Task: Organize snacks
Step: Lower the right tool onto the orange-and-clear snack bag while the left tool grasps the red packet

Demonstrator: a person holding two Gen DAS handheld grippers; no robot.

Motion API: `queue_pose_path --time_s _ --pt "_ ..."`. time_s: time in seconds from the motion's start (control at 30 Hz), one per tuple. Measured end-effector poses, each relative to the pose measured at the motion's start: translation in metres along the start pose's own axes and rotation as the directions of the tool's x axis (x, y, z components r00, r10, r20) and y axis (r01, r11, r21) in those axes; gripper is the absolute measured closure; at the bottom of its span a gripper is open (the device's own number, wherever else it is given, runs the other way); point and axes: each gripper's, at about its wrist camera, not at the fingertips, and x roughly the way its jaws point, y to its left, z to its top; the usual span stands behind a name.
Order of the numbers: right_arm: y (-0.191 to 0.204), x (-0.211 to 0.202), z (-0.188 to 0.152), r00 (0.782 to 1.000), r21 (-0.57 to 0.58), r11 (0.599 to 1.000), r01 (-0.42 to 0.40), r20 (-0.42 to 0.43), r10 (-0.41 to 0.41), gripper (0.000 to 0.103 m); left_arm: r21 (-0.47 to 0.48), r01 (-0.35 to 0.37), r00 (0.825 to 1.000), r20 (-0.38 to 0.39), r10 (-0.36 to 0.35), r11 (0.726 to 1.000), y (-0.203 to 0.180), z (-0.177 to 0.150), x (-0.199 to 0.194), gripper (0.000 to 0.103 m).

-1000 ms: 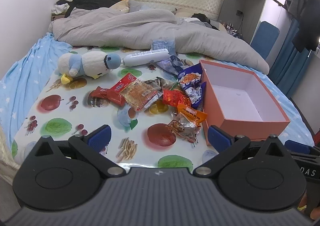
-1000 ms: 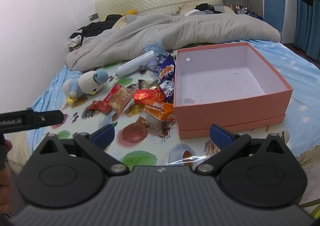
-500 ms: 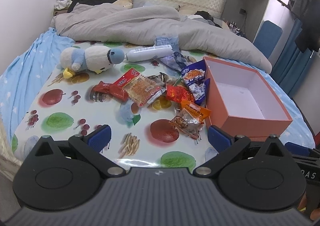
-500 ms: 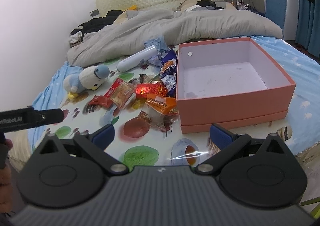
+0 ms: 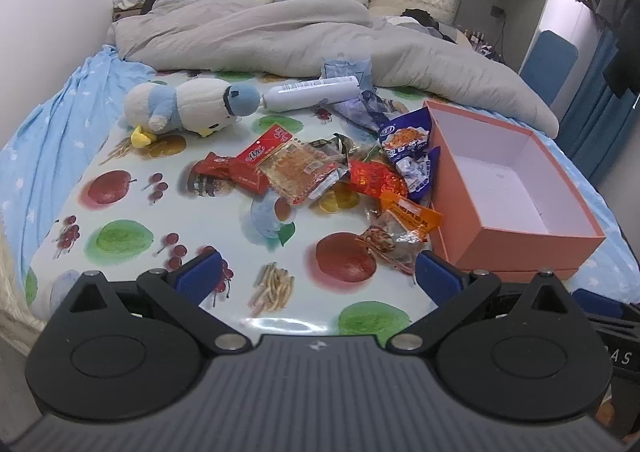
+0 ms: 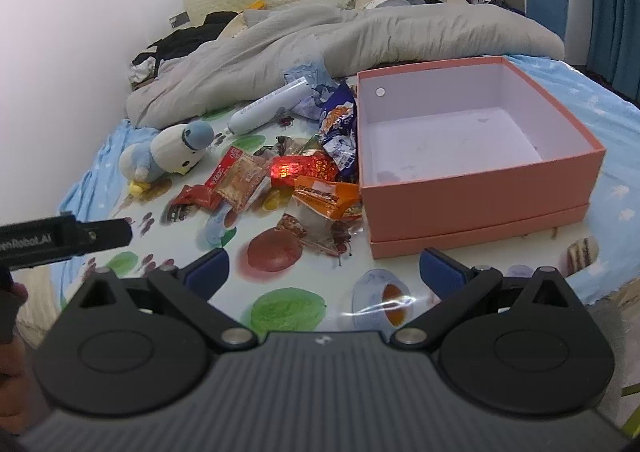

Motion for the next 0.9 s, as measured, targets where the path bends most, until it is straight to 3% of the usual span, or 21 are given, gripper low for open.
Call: queue_pose_path --time_s 0.2,0.27,0.4,0.7,0.9 --pt "0.018 0.016 0.001 0.999 -0.071 0.997 0.008 0.048 -0.005 0.000 -0.010 -0.016 1.000 -0.015 0.015 1.000 0.010 0.009 0.031 0.000" --pt "0.023 0.024 0.001 0.999 -0.076 0.997 -0.008 0.053 0.012 0.005 0.006 -0.014 1.000 -0.011 0.014 1.000 0.013 0.011 0.044 0.000" --pt "0.032 0.043 -0.001 0.995 -0.077 0.993 -0.088 0.033 0.091 0.028 0.032 -0.010 1.000 -0.027 0.011 0.999 0.020 0.016 0.071 0.000" --pt "0.059 0.089 -0.008 0.999 -0.166 0.986 -0.032 0.028 0.037 0.030 -0.013 0.013 0.997 -0.082 -0.014 1.000 0.057 0.019 0.137 0.001" --pt "0.062 0.121 -0.007 1.000 -0.110 0.994 0.005 -0.019 -0.007 0.030 -0.025 -0.011 0.994 -0.106 0.009 1.000 0.078 0.032 0.185 0.001"
